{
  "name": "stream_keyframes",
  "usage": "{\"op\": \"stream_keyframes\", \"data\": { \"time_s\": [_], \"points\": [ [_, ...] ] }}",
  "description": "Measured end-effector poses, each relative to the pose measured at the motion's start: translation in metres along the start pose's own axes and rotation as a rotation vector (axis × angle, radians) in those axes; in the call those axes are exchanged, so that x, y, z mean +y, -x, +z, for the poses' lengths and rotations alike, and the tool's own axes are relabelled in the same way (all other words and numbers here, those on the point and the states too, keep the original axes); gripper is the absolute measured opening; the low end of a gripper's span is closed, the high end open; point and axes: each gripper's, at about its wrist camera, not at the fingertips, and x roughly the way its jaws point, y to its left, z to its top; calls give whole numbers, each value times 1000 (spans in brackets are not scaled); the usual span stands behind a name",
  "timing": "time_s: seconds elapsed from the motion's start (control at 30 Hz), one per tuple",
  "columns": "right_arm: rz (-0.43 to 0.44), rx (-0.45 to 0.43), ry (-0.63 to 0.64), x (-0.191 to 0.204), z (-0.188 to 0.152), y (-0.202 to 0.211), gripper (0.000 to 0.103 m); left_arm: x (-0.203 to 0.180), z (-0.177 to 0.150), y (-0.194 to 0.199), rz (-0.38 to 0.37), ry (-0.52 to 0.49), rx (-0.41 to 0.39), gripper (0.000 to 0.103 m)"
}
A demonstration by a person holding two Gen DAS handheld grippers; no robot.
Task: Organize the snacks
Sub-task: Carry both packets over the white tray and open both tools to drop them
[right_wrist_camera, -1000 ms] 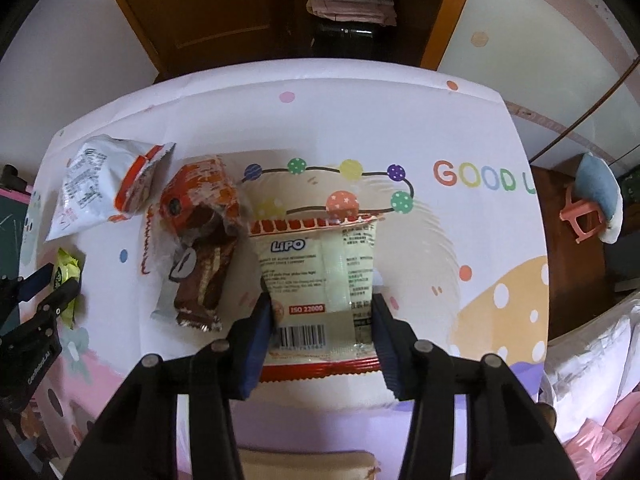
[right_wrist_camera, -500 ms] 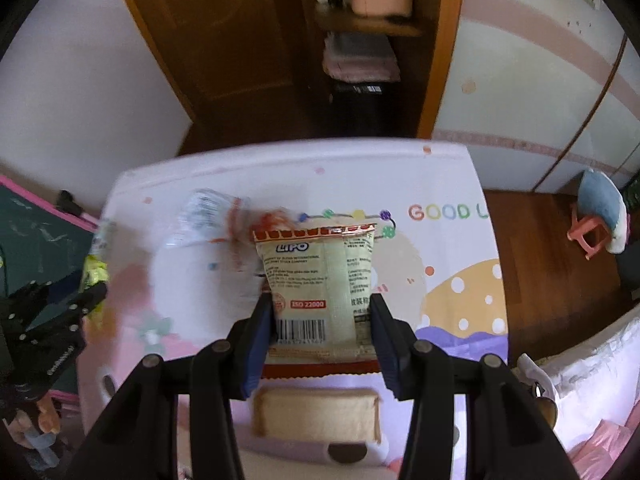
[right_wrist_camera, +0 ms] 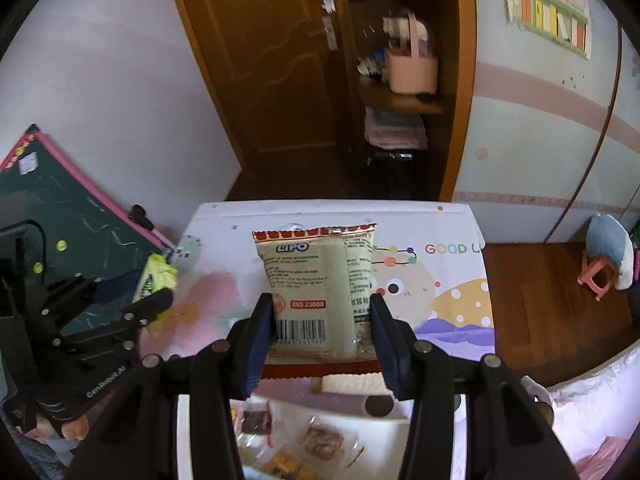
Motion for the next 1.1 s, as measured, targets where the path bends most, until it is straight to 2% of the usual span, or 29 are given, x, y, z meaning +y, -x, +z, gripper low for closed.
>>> {"op": "stream_keyframes", "data": {
  "time_s": [0.3, 0.57, 0.87, 1.1],
  "points": [
    [5, -66, 26, 22, -53, 53, 47, -21, -48, 44, -9, -10, -23, 35],
    [46, -57, 35, 34, -103, 70, 47, -40, -88, 57, -44, -26, -43, 35],
    [19, -74, 29, 33, -143, 75, 47, -67, -128, 48, -80, -53, -20, 35],
    [-17, -9, 11, 23, -172, 51, 47, -80, -155, 23, -91, -79, 45, 35]
  ]
}}
